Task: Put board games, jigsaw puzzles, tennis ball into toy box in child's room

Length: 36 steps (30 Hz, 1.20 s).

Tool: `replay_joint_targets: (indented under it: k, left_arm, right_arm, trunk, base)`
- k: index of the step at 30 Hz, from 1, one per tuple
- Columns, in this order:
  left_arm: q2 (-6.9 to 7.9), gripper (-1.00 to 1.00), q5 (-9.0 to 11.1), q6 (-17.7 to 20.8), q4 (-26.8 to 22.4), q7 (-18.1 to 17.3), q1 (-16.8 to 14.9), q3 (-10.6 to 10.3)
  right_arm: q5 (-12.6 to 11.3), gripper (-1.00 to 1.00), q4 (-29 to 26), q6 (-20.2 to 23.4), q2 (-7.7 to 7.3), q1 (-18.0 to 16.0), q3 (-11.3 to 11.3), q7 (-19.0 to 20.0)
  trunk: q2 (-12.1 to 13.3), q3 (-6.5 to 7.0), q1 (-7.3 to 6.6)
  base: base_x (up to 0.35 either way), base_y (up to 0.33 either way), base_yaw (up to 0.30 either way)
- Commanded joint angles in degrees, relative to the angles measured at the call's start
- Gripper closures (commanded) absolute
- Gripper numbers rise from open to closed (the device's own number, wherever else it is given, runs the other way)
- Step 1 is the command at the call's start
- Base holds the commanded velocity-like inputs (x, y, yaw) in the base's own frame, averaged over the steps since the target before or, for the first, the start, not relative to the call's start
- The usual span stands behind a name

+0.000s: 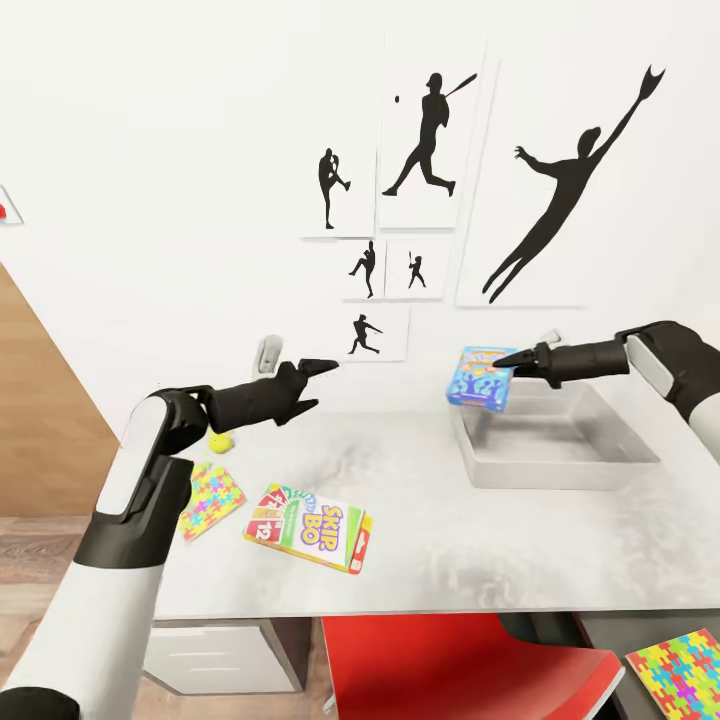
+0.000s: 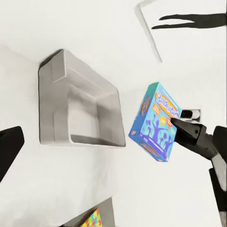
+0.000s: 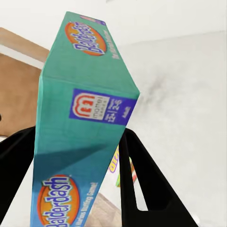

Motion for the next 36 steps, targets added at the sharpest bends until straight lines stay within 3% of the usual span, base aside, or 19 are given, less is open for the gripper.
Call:
replay_joint_targets:
  k: [1,9,12,16,24,29,36]
  left_arm:
    - [0.02,-1.00,0.77,-0.02,0.42,0.40,-0.76,-0.02]
    - [-0.26,-1.00,3.51,-0.09,3.38,-0.11,-3.79,-0.01]
    - [-1.11,-1.00,4.17,-0.11,3.94,0.29,-5.18,-0.01]
    - [-2.08,-1.00,4.52,-0.12,4.35,2.10,-6.79,-0.01]
    - [-4.03,-1.00,6.05,-0.13,4.66,5.47,-9.08,0.04]
    - [-4.46,-1.00,8.20,-0.16,4.71,7.58,-10.01,0.05]
    - [-4.82,-1.00,9.24,-0.20,4.82,8.80,-11.16,0.06]
  right_arm:
    - [-0.06,1.00,0.07,0.16,-0.16,-0.14,0.46,0.53]
    - [0.00,1.00,0.27,-2.12,-3.22,0.00,1.09,3.90]
    - [0.22,1.00,0.30,-3.35,-5.34,-0.09,1.25,8.05]
    - [1.16,1.00,0.36,-4.55,-6.59,-0.15,1.33,10.17]
    - [2.10,1.00,0.81,-5.46,-6.94,-0.24,1.35,11.21]
    - [2.33,1.00,1.01,-5.62,-6.90,-0.26,1.37,11.38]
    - [2.99,1.00,1.08,-5.67,-6.90,-0.30,1.37,11.33]
  trunk:
    - [-0.12,-0.13,0.04]
    - [-0.12,-0.13,0.04]
    - [-0.12,-0.13,0.04]
    - [-0.12,-0.13,0.04]
    - [-0.12,-0.26,0.04]
    - [-0.12,-0.61,0.04]
    - [-0.12,-1.20,0.04]
  base:
    - [0.000,0.000,0.000]
    - [0.000,0.000,0.000]
    - [0.000,0.000,0.000]
    - [0.000,0.000,0.000]
    - [0.000,0.000,0.000]
    - [0.000,0.000,0.000]
    - [0.000,0.000,0.000]
